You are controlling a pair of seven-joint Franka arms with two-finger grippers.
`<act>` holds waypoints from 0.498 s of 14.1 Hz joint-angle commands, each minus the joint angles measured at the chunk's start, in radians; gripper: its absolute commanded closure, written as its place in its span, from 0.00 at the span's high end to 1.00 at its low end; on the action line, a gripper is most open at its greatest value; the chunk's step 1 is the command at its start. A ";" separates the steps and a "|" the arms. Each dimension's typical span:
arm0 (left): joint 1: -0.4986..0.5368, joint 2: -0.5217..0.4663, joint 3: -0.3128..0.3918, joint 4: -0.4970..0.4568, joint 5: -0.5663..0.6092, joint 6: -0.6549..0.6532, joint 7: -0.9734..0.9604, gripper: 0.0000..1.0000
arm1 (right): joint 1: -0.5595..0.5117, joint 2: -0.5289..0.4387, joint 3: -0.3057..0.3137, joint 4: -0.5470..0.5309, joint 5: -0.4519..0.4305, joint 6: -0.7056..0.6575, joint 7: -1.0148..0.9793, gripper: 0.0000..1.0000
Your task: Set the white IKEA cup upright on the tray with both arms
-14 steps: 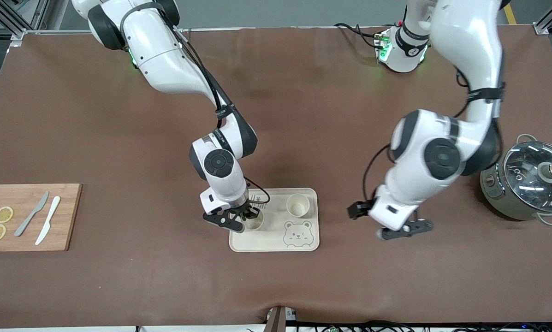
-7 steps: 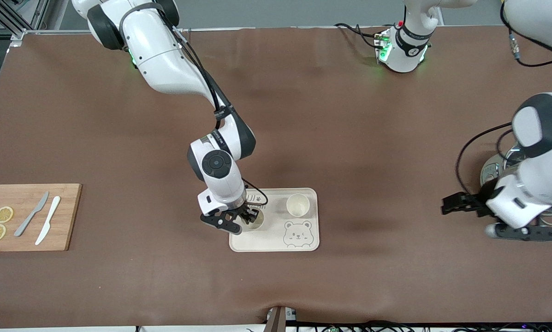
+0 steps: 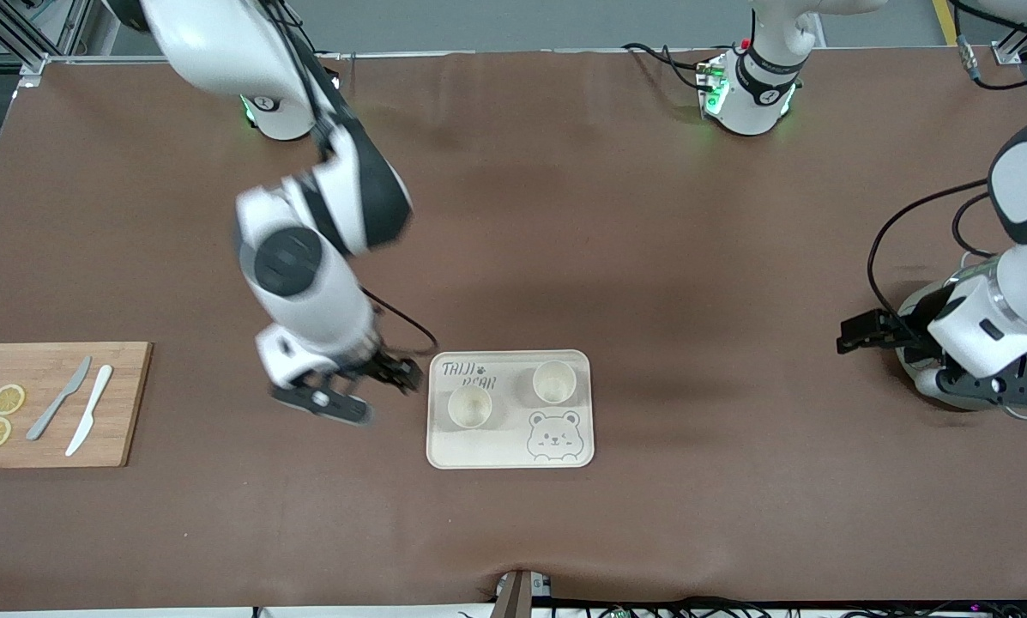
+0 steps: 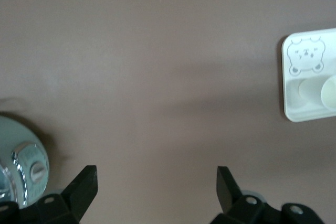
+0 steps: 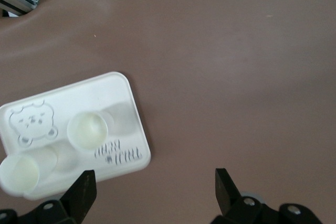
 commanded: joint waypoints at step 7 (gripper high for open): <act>-0.003 -0.231 -0.042 -0.314 0.094 0.104 0.011 1.00 | -0.380 -0.477 0.019 -0.251 0.003 -0.305 -0.570 1.00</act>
